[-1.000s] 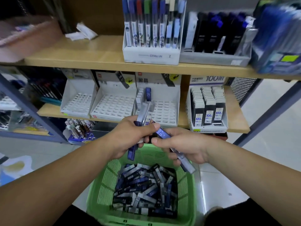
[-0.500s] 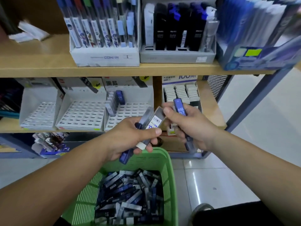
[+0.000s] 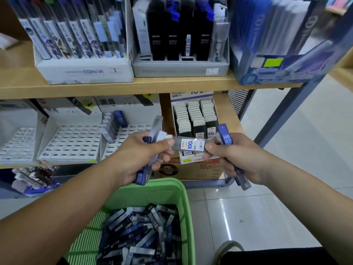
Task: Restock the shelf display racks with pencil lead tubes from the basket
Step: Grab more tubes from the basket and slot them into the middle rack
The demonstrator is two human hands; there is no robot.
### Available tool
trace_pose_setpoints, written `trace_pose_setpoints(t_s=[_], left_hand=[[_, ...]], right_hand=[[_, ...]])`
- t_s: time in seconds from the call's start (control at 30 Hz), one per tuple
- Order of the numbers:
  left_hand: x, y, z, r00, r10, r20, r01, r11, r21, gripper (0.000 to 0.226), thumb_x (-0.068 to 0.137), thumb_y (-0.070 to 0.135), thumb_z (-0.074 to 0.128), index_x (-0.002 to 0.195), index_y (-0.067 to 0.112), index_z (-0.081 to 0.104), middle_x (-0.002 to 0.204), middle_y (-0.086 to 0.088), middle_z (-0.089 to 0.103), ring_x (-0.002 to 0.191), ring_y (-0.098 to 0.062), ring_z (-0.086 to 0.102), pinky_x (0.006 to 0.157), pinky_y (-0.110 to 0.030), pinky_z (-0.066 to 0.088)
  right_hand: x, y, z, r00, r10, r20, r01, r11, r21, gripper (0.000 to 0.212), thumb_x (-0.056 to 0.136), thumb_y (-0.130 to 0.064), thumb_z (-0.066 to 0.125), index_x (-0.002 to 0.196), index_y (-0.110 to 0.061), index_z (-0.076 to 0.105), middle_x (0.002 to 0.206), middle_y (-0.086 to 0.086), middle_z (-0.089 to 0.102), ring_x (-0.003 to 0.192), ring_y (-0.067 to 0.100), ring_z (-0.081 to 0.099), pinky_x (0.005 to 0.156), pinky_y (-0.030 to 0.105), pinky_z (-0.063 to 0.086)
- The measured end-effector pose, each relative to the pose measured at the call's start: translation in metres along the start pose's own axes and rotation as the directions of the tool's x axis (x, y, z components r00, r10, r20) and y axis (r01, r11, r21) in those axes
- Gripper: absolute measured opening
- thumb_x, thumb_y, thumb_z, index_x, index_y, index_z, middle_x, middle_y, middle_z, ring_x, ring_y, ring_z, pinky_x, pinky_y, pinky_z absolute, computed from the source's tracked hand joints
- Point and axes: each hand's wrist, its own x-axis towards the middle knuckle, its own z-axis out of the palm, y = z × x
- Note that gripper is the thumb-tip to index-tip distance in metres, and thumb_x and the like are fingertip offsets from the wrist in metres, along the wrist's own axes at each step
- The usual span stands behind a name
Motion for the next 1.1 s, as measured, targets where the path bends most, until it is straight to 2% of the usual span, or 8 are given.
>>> trace_pose_setpoints(t_s=[0.13,0.23,0.4,0.47,0.53,0.73,0.97,1.1], left_hand=[[0.009,0.002,0.009,0.991,0.12,-0.063,-0.109,0.983,0.149,0.022,0.089,0.024,0.081,0.096,0.005,0.071,0.072,-0.014,0.067,0.057,-0.023,0.049,0.046,-0.026,0.038],[0.01,0.005,0.025,0.976,0.217,0.007,-0.206,0.916,0.344,0.021,0.088,0.026,0.082,0.094,0.008,0.073,0.064,-0.01,0.063,0.049,-0.016,0.05,0.047,-0.025,0.042],[0.015,0.009,0.047,0.971,0.236,-0.03,-0.222,0.943,0.248,0.022,0.089,0.026,0.081,0.101,0.01,0.071,0.067,-0.01,0.064,0.043,-0.009,0.051,0.045,-0.024,0.042],[0.017,0.009,0.048,0.984,0.176,-0.037,-0.168,0.975,0.147,0.022,0.096,0.024,0.074,0.107,0.006,0.067,0.074,-0.012,0.065,0.045,-0.01,0.051,0.044,-0.026,0.04],[0.018,0.006,0.048,0.996,0.082,-0.023,-0.08,0.994,0.071,0.022,0.101,0.024,0.066,0.11,0.004,0.062,0.081,-0.013,0.066,0.048,-0.014,0.051,0.044,-0.027,0.037],[0.015,-0.004,0.043,0.996,-0.08,0.029,0.081,0.997,-0.006,0.017,0.098,0.004,0.058,0.114,0.001,0.055,0.087,-0.017,0.069,0.054,-0.019,0.051,0.045,-0.025,0.034],[0.012,-0.009,0.038,0.994,-0.107,0.036,0.106,0.994,0.017,0.016,0.096,0.001,0.059,0.111,0.001,0.056,0.085,-0.016,0.071,0.054,-0.018,0.053,0.044,-0.025,0.036],[0.01,-0.009,0.035,0.993,-0.112,0.045,0.11,0.993,0.028,0.013,0.096,0.0,0.059,0.109,0.0,0.058,0.081,-0.015,0.07,0.047,-0.014,0.051,0.042,-0.024,0.036]], right_hand=[[-0.001,0.001,0.0,0.993,-0.113,-0.029,0.096,0.933,-0.347,0.014,0.087,-0.023,0.082,0.097,-0.017,0.075,0.078,-0.002,0.074,0.058,0.016,0.059,0.056,0.029,0.05],[0.004,-0.005,0.005,0.963,-0.257,-0.076,0.223,0.926,-0.305,0.024,0.084,-0.019,0.085,0.105,-0.019,0.076,0.089,0.001,0.078,0.078,0.013,0.071,0.077,0.028,0.058],[0.015,-0.011,0.0,0.935,-0.342,-0.096,0.293,0.895,-0.337,0.019,0.088,-0.011,0.08,0.105,-0.018,0.074,0.096,0.005,0.077,0.09,0.021,0.072,0.085,0.034,0.058],[0.02,-0.014,-0.009,0.92,-0.345,-0.189,0.288,0.918,-0.272,0.024,0.088,-0.012,0.08,0.106,-0.025,0.072,0.096,-0.008,0.077,0.09,0.01,0.073,0.083,0.03,0.06],[0.024,-0.015,-0.016,0.898,-0.363,-0.25,0.311,0.924,-0.224,0.027,0.089,-0.011,0.079,0.1,-0.033,0.068,0.085,-0.021,0.075,0.077,-0.002,0.07,0.066,0.016,0.055],[0.041,-0.005,-0.013,0.905,-0.325,-0.276,0.291,0.944,-0.157,0.022,0.089,-0.011,0.079,0.099,-0.025,0.065,0.071,-0.016,0.065,0.048,-0.004,0.051,0.052,0.011,0.042],[0.049,0.0,-0.01,0.913,-0.344,-0.218,0.299,0.93,-0.214,0.031,0.088,-0.006,0.079,0.098,-0.032,0.066,0.079,-0.02,0.073,0.071,-0.009,0.066,0.067,0.006,0.048],[0.05,-0.001,-0.006,0.92,-0.359,-0.16,0.318,0.919,-0.233,0.038,0.089,-0.001,0.076,0.092,-0.036,0.062,0.068,-0.032,0.068,0.066,-0.016,0.062,0.063,0.001,0.044]])
